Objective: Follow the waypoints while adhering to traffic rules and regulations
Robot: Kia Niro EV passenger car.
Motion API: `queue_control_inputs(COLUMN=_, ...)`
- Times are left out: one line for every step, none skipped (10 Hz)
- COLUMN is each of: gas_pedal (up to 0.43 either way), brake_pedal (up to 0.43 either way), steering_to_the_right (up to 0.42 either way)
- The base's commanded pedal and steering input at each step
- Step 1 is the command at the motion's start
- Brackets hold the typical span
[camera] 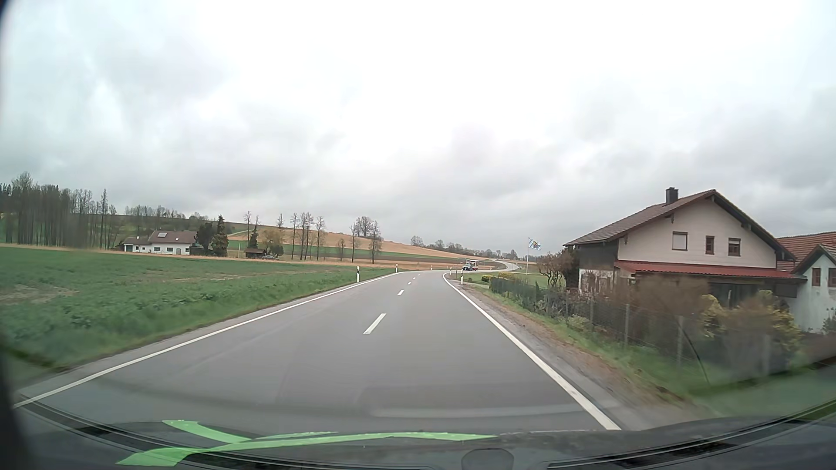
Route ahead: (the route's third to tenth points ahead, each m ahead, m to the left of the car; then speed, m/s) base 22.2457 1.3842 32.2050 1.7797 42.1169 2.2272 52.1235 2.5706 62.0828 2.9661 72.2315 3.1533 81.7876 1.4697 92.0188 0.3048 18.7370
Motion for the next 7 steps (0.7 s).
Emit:
queue_control_inputs(gas_pedal=0.000, brake_pedal=0.104, steering_to_the_right=-0.011)
queue_control_inputs(gas_pedal=0.000, brake_pedal=0.116, steering_to_the_right=-0.012)
queue_control_inputs(gas_pedal=0.000, brake_pedal=0.122, steering_to_the_right=-0.012)
queue_control_inputs(gas_pedal=0.000, brake_pedal=0.122, steering_to_the_right=-0.012)
queue_control_inputs(gas_pedal=0.000, brake_pedal=0.128, steering_to_the_right=-0.012)
queue_control_inputs(gas_pedal=0.000, brake_pedal=0.128, steering_to_the_right=-0.012)
queue_control_inputs(gas_pedal=0.000, brake_pedal=0.128, steering_to_the_right=-0.011)
